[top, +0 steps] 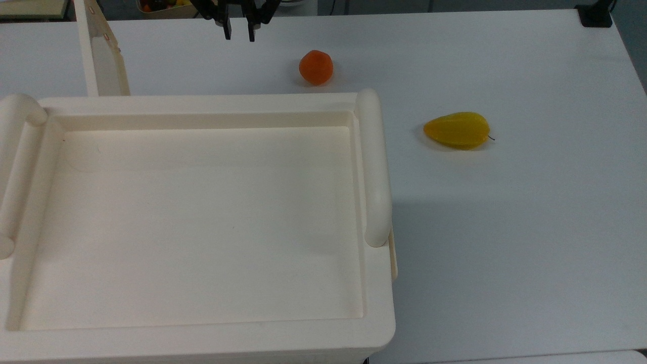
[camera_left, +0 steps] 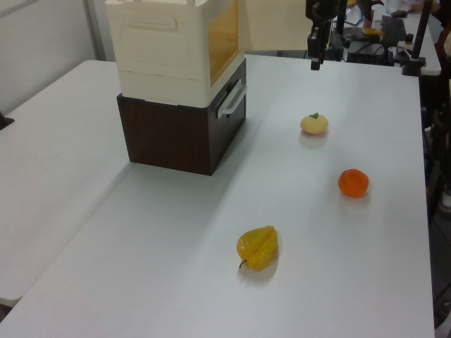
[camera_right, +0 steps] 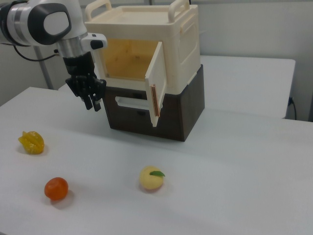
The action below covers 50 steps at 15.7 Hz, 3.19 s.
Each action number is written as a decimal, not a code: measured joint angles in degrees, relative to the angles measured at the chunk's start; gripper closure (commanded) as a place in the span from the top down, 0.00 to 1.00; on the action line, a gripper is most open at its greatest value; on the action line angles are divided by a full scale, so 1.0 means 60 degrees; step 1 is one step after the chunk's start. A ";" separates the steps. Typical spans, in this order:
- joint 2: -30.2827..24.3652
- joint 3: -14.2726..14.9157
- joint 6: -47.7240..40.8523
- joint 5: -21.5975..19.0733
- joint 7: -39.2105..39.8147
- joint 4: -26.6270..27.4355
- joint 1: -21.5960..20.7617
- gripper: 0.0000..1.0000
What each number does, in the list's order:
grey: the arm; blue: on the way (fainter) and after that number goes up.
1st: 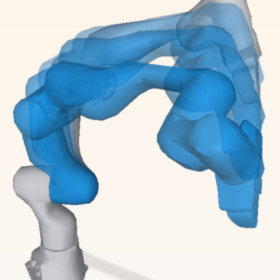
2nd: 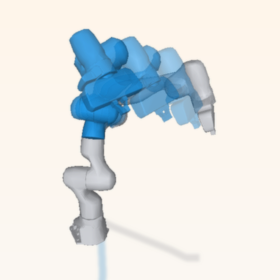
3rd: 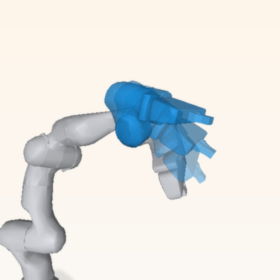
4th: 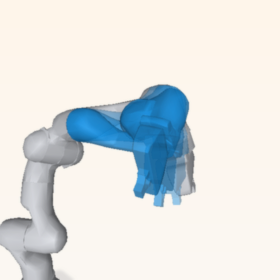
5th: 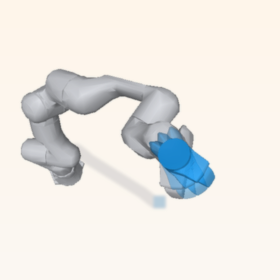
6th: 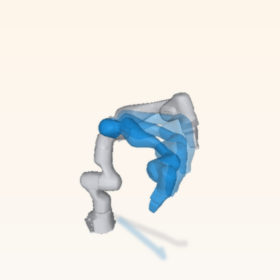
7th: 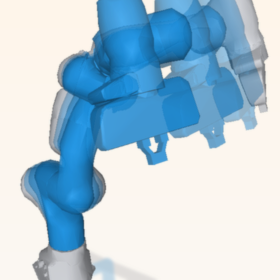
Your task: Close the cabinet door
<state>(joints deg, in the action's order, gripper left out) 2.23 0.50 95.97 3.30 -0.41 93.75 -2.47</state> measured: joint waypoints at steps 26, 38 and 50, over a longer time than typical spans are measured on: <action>0.0028 0.0080 0.0458 -0.0169 0.0203 -0.3081 0.3181 0.00; 0.0836 0.0121 0.1054 -0.1079 0.0198 -0.2939 0.3465 0.00; 0.1102 0.0031 0.2662 -0.2043 -0.1090 -0.2453 0.1273 0.00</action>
<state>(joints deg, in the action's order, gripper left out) 8.84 0.68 111.94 -8.96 -6.95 79.04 5.17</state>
